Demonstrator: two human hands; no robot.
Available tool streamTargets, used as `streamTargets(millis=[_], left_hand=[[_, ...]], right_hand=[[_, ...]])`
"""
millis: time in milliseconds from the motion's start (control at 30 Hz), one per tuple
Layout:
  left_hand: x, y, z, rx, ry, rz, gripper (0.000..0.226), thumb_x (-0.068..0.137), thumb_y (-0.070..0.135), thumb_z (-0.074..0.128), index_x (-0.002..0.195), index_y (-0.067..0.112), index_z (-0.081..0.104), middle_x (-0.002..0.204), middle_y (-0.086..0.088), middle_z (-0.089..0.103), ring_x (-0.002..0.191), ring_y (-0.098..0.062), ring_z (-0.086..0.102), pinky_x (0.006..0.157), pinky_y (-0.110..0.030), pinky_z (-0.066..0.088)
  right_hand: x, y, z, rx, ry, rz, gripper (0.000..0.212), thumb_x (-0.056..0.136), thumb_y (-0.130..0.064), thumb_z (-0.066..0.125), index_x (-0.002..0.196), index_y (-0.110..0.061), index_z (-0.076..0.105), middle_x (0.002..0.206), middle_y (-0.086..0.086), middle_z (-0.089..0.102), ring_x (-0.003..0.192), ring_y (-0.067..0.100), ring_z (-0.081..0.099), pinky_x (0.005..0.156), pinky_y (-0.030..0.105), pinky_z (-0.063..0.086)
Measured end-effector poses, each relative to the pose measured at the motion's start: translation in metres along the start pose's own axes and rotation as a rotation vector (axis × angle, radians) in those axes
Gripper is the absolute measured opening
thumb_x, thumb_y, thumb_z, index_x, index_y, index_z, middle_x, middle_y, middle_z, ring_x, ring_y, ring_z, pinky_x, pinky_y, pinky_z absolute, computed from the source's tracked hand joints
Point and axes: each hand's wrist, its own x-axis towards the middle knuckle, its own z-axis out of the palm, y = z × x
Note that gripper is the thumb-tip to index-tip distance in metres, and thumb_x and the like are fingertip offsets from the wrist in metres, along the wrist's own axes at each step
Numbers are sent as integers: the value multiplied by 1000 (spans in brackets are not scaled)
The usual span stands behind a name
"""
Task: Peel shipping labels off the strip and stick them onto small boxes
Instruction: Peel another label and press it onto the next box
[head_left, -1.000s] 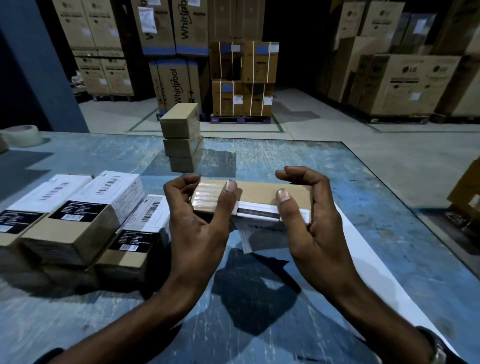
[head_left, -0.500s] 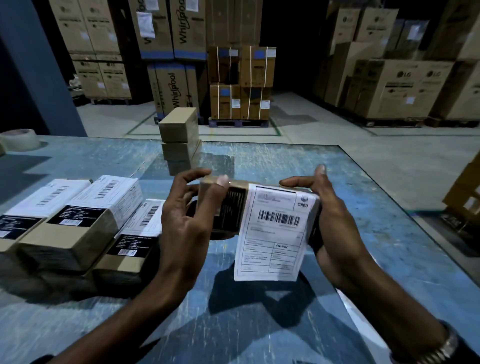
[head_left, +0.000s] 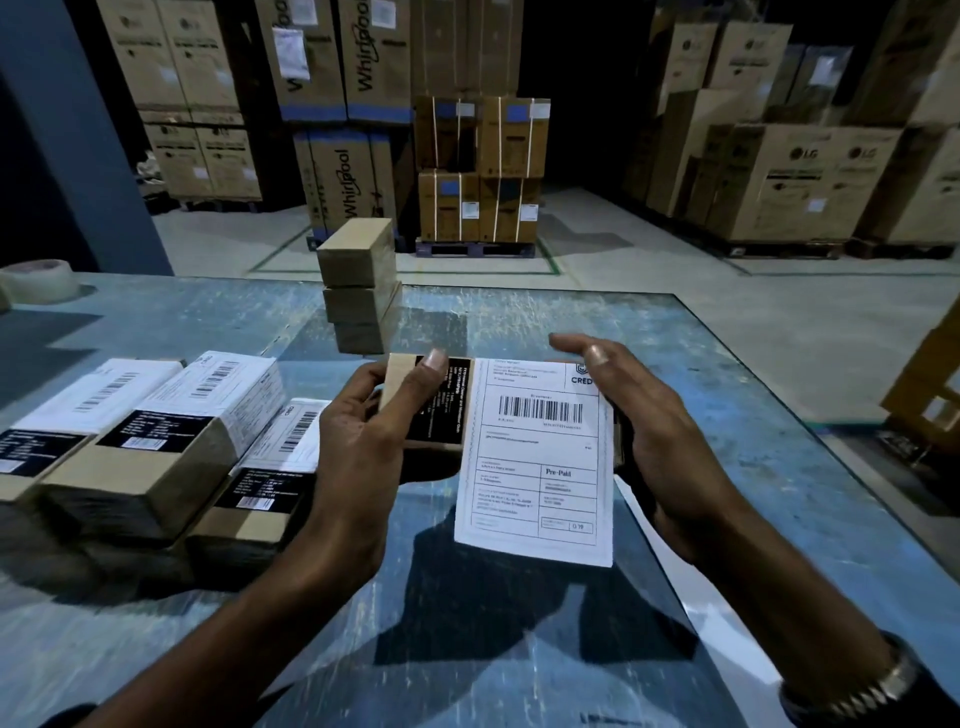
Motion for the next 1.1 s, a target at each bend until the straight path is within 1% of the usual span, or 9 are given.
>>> streamTargets(millis=[67,167,267,367,467,533,633,867,1100], left_hand=[[1,1,0,15,-16,-10,40,95,41,69,115,7,68,103,-15,80,84,-32,78,65,-41,65],[3,1,-1,104,-79,34,36,96,46,70,119,19,66,105,-5,80,89,-19,77,66,-31,63],[4,1,-1,199,-177,92,38,94,53,66,126,35,63,115,2,78,105,-15,76,85,-36,65],[7,4,-4,154,-215,101,44,94,53,69,132,34,59,120,-1,77,112,-20,75,100,-45,62],[8,5,-3,146,-197,150,56,88,57,69,136,31,57,126,-4,76,120,-24,73,107,-51,56],[7,3,-4,145,-186,176,51,91,52,67,136,30,57,127,-5,76,120,-25,72,107,-53,56],[4,1,-4,150,-198,194,46,93,52,68,134,33,58,127,-6,74,123,-27,70,109,-55,54],[5,-4,-2,106,-213,162,61,85,52,70,136,23,56,124,-7,77,118,-27,73,104,-42,59],[9,-8,-4,119,-209,159,57,89,51,71,136,21,57,124,-11,76,118,-29,74,106,-51,56]], right_hand=[[1,0,2,-10,65,18,35,112,-43,45,123,-25,73,107,8,81,86,18,72,62,23,52],[4,2,1,139,135,90,39,112,-43,48,118,-14,73,112,11,81,103,32,77,85,43,53],[7,3,-10,281,134,178,40,109,-44,52,125,-14,75,119,12,80,123,44,70,104,58,52],[8,1,-19,410,27,252,41,104,-46,62,130,-18,76,133,15,75,145,65,32,122,79,20],[9,0,-24,494,-77,288,40,101,-40,65,134,-19,75,143,19,68,147,68,12,118,78,32],[6,-3,-26,478,-108,277,41,97,-33,66,136,-19,73,144,19,67,148,61,33,109,67,51],[1,-9,-27,520,-159,257,44,93,-21,61,135,-14,72,132,12,76,120,29,75,82,40,68],[1,-8,-33,624,-240,221,55,92,-6,59,146,-5,60,143,19,68,132,36,67,90,43,65],[6,-3,-26,647,-80,275,41,96,-15,60,133,-2,72,134,20,73,123,37,72,90,49,65]])
